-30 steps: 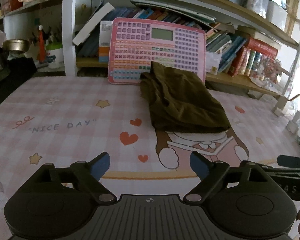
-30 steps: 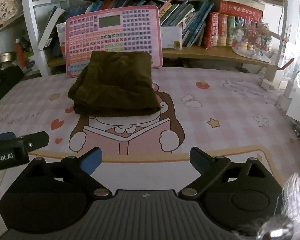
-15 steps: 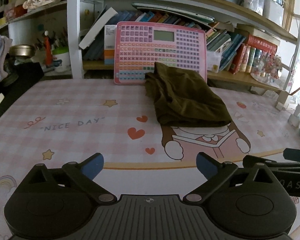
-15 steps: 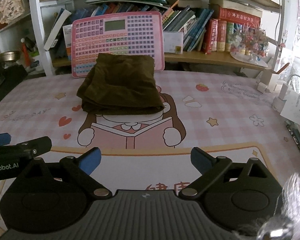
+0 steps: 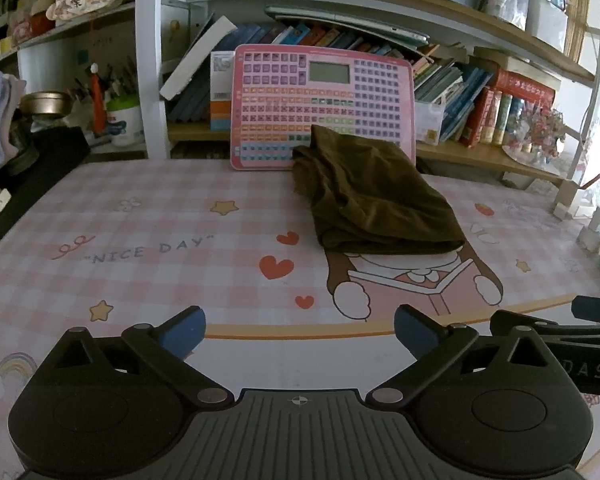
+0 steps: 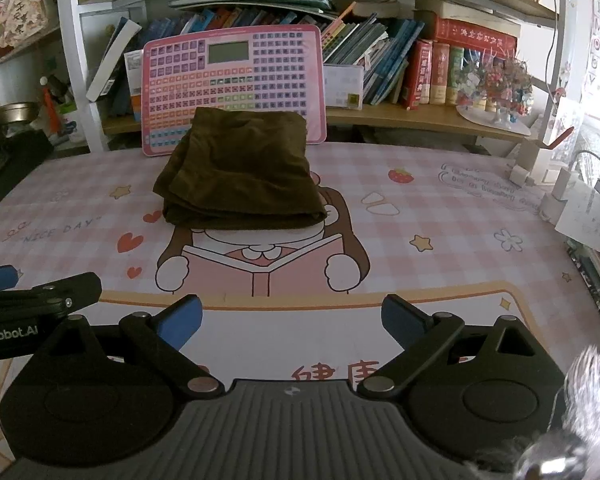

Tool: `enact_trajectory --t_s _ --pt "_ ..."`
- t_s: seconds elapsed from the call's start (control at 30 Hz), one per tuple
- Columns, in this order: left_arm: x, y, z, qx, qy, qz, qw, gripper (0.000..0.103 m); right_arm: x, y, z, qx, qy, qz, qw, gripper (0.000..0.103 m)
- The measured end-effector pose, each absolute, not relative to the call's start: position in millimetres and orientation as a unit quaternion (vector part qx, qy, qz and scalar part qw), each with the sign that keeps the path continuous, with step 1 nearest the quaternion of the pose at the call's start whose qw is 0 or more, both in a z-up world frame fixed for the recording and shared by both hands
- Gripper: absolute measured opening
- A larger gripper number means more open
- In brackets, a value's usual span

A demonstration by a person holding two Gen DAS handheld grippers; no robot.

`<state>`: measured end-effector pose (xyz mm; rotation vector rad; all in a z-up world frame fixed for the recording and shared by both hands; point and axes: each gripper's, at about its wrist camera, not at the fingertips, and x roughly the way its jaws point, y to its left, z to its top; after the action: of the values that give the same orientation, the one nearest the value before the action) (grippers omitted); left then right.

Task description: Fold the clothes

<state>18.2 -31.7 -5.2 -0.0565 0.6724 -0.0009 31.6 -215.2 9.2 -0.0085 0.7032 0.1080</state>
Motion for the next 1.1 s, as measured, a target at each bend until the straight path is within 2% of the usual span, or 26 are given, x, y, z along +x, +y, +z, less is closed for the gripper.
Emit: enact_trajectory --t_s 1.1 --pt "21.8 -29.0 -9.8 -0.024 0.339 -0.005 0.941 0.102 31.4 -210.7 7.8 -0.01 0.348 0.041 0.937 0.097"
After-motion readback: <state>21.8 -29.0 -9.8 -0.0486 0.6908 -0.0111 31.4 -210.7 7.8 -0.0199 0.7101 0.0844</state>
